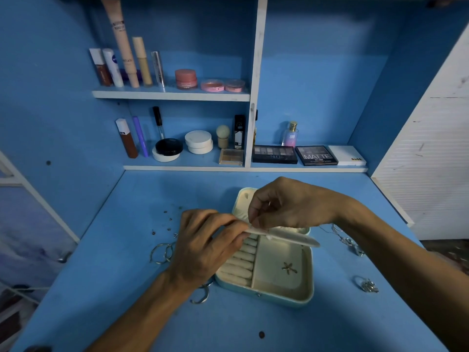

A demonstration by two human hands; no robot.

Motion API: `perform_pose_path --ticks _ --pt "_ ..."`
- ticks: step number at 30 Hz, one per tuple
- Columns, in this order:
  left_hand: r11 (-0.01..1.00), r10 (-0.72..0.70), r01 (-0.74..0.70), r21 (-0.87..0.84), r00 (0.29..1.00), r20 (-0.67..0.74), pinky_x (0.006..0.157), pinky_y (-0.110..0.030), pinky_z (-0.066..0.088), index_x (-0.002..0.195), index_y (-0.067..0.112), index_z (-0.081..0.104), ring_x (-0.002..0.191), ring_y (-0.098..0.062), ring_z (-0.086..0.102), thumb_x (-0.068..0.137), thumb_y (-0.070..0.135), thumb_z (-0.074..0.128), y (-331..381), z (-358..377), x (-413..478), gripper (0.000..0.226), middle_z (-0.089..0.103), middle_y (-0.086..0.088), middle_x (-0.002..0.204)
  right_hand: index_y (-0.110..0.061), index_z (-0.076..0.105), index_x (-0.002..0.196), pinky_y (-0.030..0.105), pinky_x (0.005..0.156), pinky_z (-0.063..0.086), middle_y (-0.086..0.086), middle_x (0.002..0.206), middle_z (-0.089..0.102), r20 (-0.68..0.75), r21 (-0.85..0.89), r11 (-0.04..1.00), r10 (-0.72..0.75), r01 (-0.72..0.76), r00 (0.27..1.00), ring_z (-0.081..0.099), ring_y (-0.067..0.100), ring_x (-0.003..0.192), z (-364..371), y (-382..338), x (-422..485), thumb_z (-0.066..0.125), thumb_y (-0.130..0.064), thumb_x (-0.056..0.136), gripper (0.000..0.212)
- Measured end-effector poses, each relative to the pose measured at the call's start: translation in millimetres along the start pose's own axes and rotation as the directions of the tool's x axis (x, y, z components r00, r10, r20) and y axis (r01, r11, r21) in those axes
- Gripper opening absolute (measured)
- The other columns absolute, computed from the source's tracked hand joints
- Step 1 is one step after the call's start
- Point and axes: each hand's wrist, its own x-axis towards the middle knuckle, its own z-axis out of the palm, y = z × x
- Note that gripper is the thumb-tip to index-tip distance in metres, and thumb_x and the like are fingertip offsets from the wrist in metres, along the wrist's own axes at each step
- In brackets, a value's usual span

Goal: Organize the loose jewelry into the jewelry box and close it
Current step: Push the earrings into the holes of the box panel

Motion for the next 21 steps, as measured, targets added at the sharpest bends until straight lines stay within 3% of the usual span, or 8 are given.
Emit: perform_pose_path --ticks 6,12,21 --pt "1.000 -0.010 0.010 -0.001 1.000 0.008 0.074 -0.039 0.045 0.106 0.022 0.063 0.088 -0.019 0.058 0.090 0.026 0.077 -0.8 0.7 -2.3 0.021 0.071 0.003 0.094 -0.025 0.073 0.088 0.012 0.062 0.045 -0.018 0.071 0.069 0.072 -0.145 0.988 0.059 -0.048 0.996 0.059 -0.003 0.065 -1.7 -11.4 7.7 0.064 -0.018 0.085 0.012" --pt "1.000 -0.024 0.024 -0.008 1.000 0.003 0.076 -0.037 0.043 0.104 0.021 0.062 0.087 -0.018 0.058 0.091 0.029 0.077 -0.5 1.3 -1.9 0.021 0.071 0.003 0.093 -0.020 0.075 0.089 0.010 0.055 0.041 -0.013 0.069 0.067 0.107 -0.153 0.985 0.097 -0.080 0.989 0.056 -0.003 0.060 -1.2 -13.0 13.4 0.065 -0.017 0.082 0.013" --pt "1.000 -0.017 0.017 -0.016 1.000 0.024 0.076 -0.037 0.042 0.104 0.021 0.061 0.089 -0.018 0.057 0.096 0.033 0.069 -0.8 1.4 -4.6 0.017 0.072 0.001 0.092 -0.019 0.076 0.086 0.009 0.057 0.040 -0.009 0.070 0.070 0.119 -0.110 0.992 0.072 -0.059 0.990 0.057 -0.002 0.062 -0.7 -11.6 11.7 0.067 -0.013 0.083 0.012"
